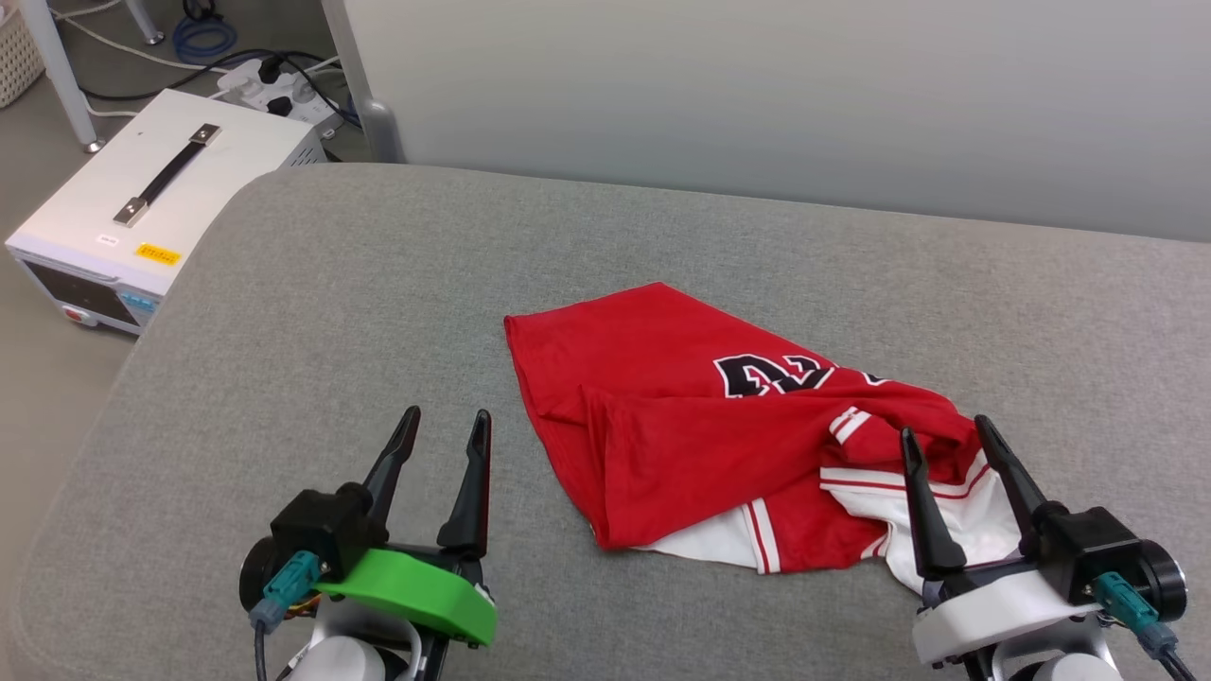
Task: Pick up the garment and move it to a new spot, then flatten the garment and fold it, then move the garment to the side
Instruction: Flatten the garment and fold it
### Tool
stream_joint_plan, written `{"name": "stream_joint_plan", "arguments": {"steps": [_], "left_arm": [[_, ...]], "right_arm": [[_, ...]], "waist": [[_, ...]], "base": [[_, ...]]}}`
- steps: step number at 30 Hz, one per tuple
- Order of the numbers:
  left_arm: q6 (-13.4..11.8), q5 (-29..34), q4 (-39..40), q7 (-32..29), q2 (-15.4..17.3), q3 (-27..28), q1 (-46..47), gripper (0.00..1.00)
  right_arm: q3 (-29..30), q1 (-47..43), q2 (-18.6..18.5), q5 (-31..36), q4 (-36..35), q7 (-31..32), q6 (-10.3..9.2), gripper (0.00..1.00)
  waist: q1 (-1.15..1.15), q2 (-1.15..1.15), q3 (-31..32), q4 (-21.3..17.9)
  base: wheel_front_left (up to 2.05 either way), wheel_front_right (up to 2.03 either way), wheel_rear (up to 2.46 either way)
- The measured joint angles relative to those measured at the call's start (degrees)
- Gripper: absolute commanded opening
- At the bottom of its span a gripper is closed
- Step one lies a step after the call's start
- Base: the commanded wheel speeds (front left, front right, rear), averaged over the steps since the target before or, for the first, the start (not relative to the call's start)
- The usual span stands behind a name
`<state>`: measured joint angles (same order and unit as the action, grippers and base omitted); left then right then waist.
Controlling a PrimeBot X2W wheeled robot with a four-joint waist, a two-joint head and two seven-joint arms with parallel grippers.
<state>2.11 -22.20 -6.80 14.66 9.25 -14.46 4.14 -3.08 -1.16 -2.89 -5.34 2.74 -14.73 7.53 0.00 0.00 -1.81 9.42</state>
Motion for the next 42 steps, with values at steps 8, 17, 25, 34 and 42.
{"name": "stream_joint_plan", "arguments": {"steps": [8, 17, 25, 34, 42], "left_arm": [[2.48, 3.3, -1.79, 0.0, -2.78, 1.52, 0.44, 1.0], [3.98, 4.78, -2.76, 0.01, -5.39, 2.54, 3.06, 1.0], [4.3, 4.76, -3.79, 0.01, -6.05, 2.57, 3.67, 1.0], [4.08, 2.27, -3.74, 0.0, -6.11, 0.4, 4.71, 1.0], [3.16, 1.92, -3.71, 0.0, -6.12, -0.66, 4.9, 1.0]], "right_arm": [[-12.0, 5.59, -9.02, -0.59, 2.45, 6.46, 0.0, 1.0], [-31.9, 23.88, -23.15, -18.4, 3.96, 32.09, 0.01, 1.0], [-39.97, 35.74, -28.14, -29.06, 9.17, 49.48, 0.0, 1.0], [-45.85, 42.8, -30.62, -32.21, 14.91, 52.8, 0.0, 1.0], [-49.72, 45.64, -31.18, -35.11, 18.42, 51.28, 0.0, 0.0]], "waist": [[0.0, 0.0, -2.36, 2.14], [0.0, 0.0, -6.11, 6.95], [0.0, 0.0, -8.86, 12.55], [0.0, 0.0, -12.11, 17.92], [0.0, 0.0, -14.19, 20.34]], "base": [[0.0, 0.0, 0.0], [0.0, 0.0, 0.0], [0.0, 0.0, 0.0], [0.0, 0.0, 0.0], [0.0, 0.0, 0.0]]}}
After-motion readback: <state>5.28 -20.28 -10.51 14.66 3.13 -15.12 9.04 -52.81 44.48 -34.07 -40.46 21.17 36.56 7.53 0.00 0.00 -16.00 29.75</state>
